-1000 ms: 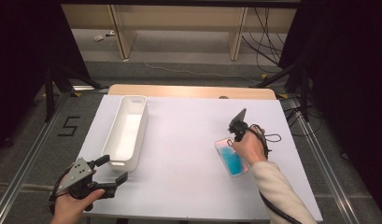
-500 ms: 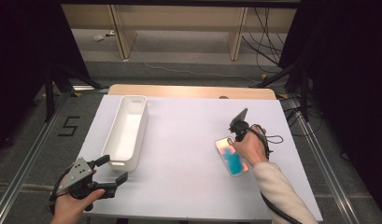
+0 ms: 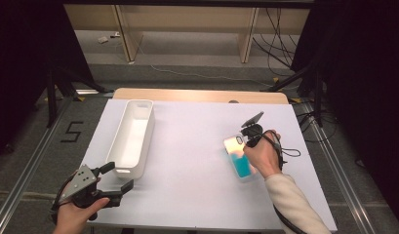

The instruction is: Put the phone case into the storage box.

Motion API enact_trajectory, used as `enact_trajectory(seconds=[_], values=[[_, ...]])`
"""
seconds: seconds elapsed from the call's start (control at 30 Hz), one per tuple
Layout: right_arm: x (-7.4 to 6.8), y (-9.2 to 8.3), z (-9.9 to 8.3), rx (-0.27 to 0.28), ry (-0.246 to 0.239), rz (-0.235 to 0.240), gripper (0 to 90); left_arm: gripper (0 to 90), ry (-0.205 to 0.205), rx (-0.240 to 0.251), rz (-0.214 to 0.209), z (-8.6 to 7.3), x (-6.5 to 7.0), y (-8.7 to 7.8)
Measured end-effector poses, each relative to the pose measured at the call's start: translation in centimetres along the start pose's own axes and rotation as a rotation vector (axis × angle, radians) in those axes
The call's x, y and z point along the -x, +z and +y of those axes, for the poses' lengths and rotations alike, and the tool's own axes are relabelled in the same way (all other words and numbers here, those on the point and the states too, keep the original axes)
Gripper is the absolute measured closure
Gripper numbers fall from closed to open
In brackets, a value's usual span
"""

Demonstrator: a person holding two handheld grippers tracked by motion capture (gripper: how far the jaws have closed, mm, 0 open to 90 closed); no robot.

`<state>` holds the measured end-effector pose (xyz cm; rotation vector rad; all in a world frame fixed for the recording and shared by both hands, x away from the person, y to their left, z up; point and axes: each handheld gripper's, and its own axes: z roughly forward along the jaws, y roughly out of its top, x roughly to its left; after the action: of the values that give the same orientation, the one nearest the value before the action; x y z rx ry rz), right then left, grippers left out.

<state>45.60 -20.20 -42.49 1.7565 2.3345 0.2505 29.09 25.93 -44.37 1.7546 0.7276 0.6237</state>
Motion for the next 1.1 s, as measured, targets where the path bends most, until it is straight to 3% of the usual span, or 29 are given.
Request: enact_trajectory(seconds=[0.1,0.2,0.23,0.27,0.33,0.43,0.47,0.53,0.6,0.63,0.67,0.7,0.77,0.87,0.9,0.93,1.1], values=[[0.3,-0.2,-0.3,0.072,-0.025,0.000,89.0,8.2,0.003,0.001,0.000,0.0,0.0,0.0],[0.1,-0.7,-0.8,0.112,0.006,0.007,89.0,8.4,-0.009,0.001,0.001,0.0,0.1,0.0],[0.3,-0.7,-0.9,0.155,-0.012,0.005,89.0,8.4,-0.022,0.002,0.001,0.0,0.2,0.0],[0.0,-0.9,-1.1,0.154,0.021,0.014,89.0,8.4,-0.023,0.002,0.001,0.0,0.2,0.0],[-0.1,-1.2,-1.4,0.183,0.029,0.017,88.9,8.5,-0.021,0.002,0.002,0.0,0.2,0.0],[0.3,-1.2,-1.8,0.272,-0.039,0.023,88.9,8.5,-0.022,0.000,0.002,0.0,0.2,0.0],[0.0,-1.3,-2.0,0.295,-0.008,0.037,88.9,8.5,-0.022,0.001,0.002,0.0,0.2,0.0],[0.2,-1.3,-2.1,0.308,-0.034,0.036,88.9,8.5,-0.026,0.000,0.003,0.0,0.2,0.0],[0.0,-1.3,-2.3,0.333,-0.022,0.040,88.9,8.5,-0.023,0.000,0.002,0.0,0.2,0.0],[0.0,-1.3,-2.4,0.338,-0.022,0.042,88.9,8.5,-0.068,-0.007,0.015,-0.1,0.6,-0.1],[0.1,-1.4,-2.5,0.358,-0.040,0.048,88.9,8.6,-0.071,-0.007,0.013,-0.1,0.6,-0.1],[-0.1,-1.4,-2.6,0.353,-0.019,0.052,88.9,8.6,-0.071,-0.007,0.013,-0.1,0.6,-0.1],[-0.4,-1.5,-2.8,0.363,0.014,0.069,88.9,8.6,-0.065,-0.007,0.013,-0.1,0.5,-0.1],[-0.4,-1.7,-2.8,0.392,-0.006,0.067,88.9,8.6,-0.043,-0.005,0.010,0.0,0.4,0.0],[-0.5,-1.8,-2.9,0.395,-0.010,0.066,88.9,8.7,-0.054,-0.003,0.007,-0.1,0.5,0.0],[-0.5,-1.8,-3.0,0.405,-0.008,0.076,88.9,8.7,-0.016,0.001,0.001,0.0,0.2,0.0],[-1.0,-2.1,-3.2,0.421,0.022,0.097,88.8,8.7,0.003,-0.002,-0.002,0.0,0.1,0.0]])
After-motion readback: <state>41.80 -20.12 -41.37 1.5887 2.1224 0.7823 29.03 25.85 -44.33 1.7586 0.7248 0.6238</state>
